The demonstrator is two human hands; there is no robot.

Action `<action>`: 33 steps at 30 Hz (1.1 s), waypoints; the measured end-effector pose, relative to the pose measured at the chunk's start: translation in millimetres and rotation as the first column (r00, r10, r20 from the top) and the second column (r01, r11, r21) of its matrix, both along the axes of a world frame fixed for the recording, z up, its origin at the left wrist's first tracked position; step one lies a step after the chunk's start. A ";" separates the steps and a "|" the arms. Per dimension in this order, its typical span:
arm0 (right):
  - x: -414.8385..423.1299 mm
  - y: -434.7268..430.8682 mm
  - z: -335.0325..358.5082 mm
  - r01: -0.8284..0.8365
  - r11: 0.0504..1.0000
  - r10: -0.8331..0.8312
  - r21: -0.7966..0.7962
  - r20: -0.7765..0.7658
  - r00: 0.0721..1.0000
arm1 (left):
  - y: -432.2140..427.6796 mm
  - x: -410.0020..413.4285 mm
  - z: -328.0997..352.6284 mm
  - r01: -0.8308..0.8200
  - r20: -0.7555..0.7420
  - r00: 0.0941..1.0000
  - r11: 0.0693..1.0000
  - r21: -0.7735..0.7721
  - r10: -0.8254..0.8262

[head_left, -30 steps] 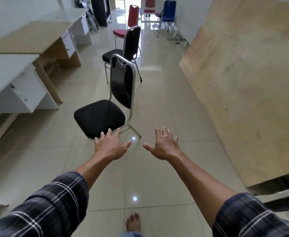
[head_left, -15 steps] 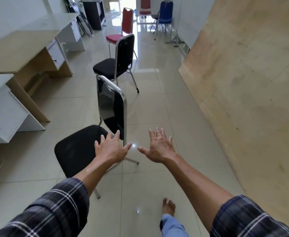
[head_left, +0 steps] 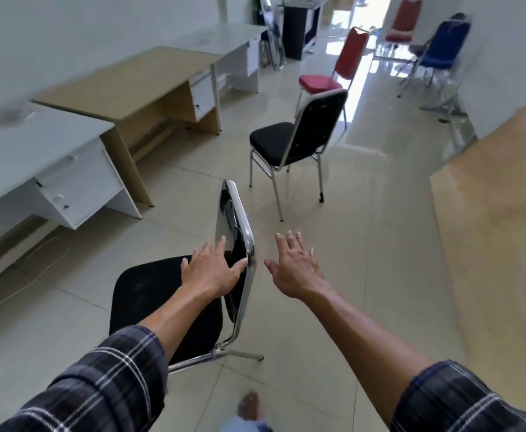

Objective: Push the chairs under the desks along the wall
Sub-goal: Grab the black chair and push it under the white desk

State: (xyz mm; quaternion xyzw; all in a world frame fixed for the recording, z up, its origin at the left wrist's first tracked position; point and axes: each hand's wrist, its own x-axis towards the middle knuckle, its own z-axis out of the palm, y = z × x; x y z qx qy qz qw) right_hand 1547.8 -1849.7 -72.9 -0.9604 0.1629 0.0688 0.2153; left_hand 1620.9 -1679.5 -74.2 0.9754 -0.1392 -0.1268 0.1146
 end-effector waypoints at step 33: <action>343.5 -52.4 -34.0 -0.936 -0.114 0.982 -0.332 -0.182 -0.055 | -131.2 120.6 -22.7 -0.883 -0.341 0.444 0.470 -0.006 0.829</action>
